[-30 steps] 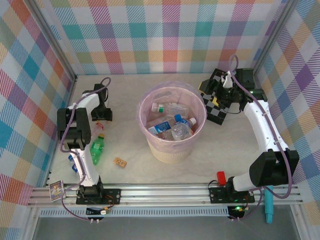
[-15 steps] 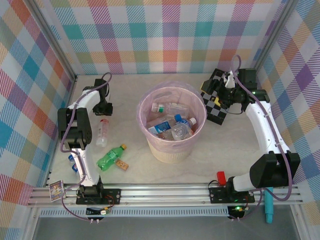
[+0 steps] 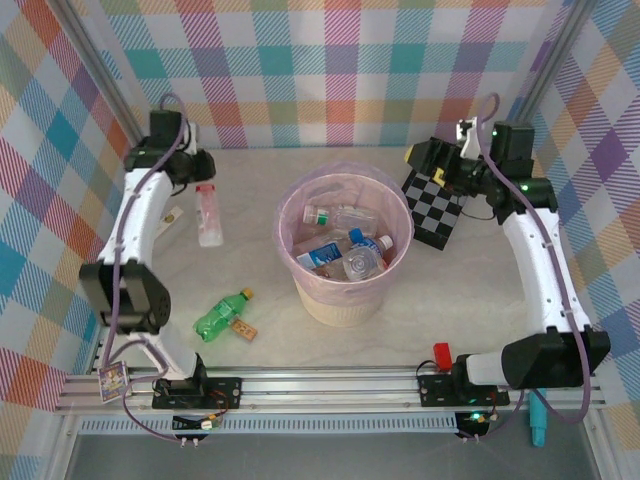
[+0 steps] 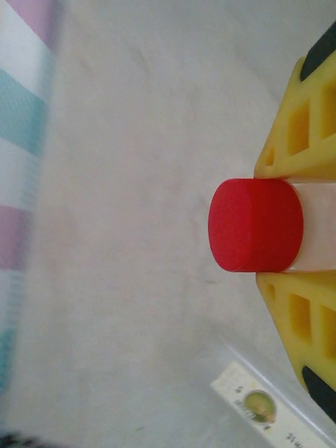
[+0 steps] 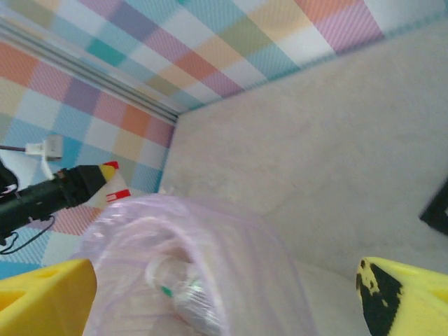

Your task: Put the plastic bottles in the bin

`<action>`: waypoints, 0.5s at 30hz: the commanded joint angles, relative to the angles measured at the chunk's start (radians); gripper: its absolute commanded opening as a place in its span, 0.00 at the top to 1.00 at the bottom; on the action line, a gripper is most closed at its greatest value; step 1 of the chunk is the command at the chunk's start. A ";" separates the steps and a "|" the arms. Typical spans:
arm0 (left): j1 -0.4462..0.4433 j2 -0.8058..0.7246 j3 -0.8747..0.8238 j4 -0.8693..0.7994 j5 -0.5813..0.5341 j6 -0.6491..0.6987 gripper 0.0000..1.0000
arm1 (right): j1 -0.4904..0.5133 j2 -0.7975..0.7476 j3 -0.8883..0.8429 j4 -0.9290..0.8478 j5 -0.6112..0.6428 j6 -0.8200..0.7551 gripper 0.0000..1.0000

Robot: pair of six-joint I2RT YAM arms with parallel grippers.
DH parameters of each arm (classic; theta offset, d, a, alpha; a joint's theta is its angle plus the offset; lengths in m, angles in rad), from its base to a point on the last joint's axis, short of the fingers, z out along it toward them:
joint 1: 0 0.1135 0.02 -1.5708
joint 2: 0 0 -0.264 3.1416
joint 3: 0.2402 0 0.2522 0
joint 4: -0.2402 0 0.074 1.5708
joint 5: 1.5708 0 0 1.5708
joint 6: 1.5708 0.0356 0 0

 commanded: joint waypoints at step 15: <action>-0.301 -0.469 -0.065 0.688 0.472 -0.356 0.80 | 0.035 -0.026 0.094 0.104 -0.113 -0.041 0.06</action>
